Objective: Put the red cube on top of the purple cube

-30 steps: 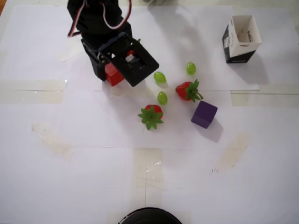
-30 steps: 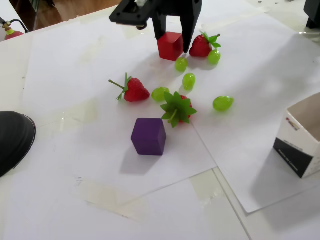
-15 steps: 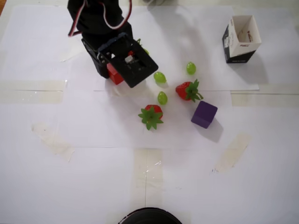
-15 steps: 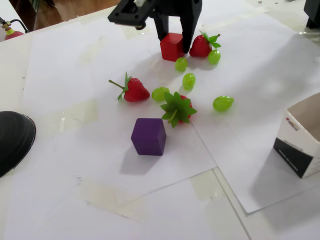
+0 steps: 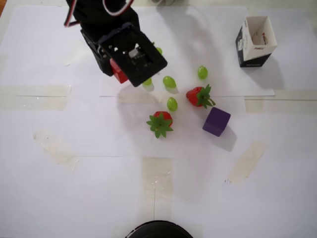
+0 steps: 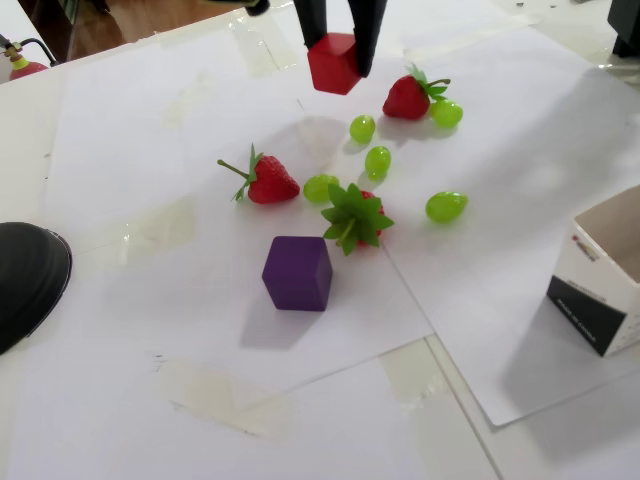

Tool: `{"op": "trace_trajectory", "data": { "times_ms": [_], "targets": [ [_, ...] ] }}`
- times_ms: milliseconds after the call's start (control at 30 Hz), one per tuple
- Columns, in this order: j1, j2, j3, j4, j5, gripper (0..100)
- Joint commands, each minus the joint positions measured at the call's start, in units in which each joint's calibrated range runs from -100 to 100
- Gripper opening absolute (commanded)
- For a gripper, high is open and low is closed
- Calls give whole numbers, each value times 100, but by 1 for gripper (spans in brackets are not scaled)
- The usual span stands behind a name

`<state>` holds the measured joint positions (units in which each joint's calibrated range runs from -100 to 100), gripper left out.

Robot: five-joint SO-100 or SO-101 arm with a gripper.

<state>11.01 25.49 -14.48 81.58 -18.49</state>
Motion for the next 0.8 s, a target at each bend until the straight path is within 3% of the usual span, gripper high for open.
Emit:
{"op": "trace_trajectory", "data": {
  "times_ms": [0,433,767],
  "targets": [
    [-182,-382,-934,437,29,5],
    [-1050,676,-3761,1654,-171,5],
    [-2101,1793,-5170,1515,-493,5]
  ]
}}
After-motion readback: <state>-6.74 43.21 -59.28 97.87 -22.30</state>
